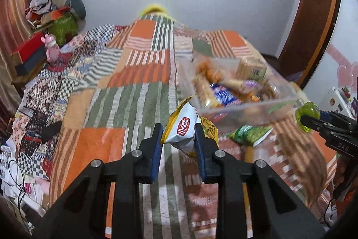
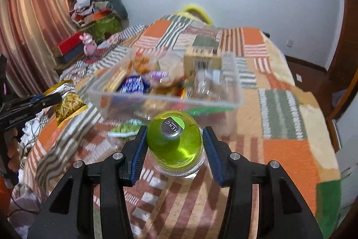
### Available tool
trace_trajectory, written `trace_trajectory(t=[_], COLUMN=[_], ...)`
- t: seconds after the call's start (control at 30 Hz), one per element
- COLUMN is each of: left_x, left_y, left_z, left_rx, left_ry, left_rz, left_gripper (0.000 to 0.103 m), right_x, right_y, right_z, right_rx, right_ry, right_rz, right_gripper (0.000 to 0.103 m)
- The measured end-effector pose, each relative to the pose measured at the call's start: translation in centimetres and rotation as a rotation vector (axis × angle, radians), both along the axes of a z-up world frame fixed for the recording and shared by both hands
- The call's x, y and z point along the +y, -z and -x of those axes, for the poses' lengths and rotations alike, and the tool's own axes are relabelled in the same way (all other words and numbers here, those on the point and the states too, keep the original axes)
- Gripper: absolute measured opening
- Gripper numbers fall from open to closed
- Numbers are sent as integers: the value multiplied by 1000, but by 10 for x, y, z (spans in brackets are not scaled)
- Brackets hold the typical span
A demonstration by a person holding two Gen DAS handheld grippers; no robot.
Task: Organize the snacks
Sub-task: 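Drop the chip bag into the box with the left tool while the right tool drops the jelly cup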
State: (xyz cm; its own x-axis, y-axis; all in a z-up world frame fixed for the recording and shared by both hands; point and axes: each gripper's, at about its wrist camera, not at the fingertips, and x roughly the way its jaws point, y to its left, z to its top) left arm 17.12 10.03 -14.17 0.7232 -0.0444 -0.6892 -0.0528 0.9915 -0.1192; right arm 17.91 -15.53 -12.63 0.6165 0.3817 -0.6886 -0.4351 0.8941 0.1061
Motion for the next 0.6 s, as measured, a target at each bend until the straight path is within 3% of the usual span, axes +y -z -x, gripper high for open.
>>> trace_trajectory(t=[0.3, 0.6], left_x=[-20, -43], left_y=[-26, -9], left_z=[-25, -68], left_rx=[-68, -28], left_ry=[47, 104], left_rz=[8, 11], left_gripper=[27, 27], right_x=[7, 22], right_y=[-14, 0], right_z=[-23, -56], right_rx=[-52, -28], right_ry=[9, 14], right_rz=[-20, -27], right_gripper=[46, 46])
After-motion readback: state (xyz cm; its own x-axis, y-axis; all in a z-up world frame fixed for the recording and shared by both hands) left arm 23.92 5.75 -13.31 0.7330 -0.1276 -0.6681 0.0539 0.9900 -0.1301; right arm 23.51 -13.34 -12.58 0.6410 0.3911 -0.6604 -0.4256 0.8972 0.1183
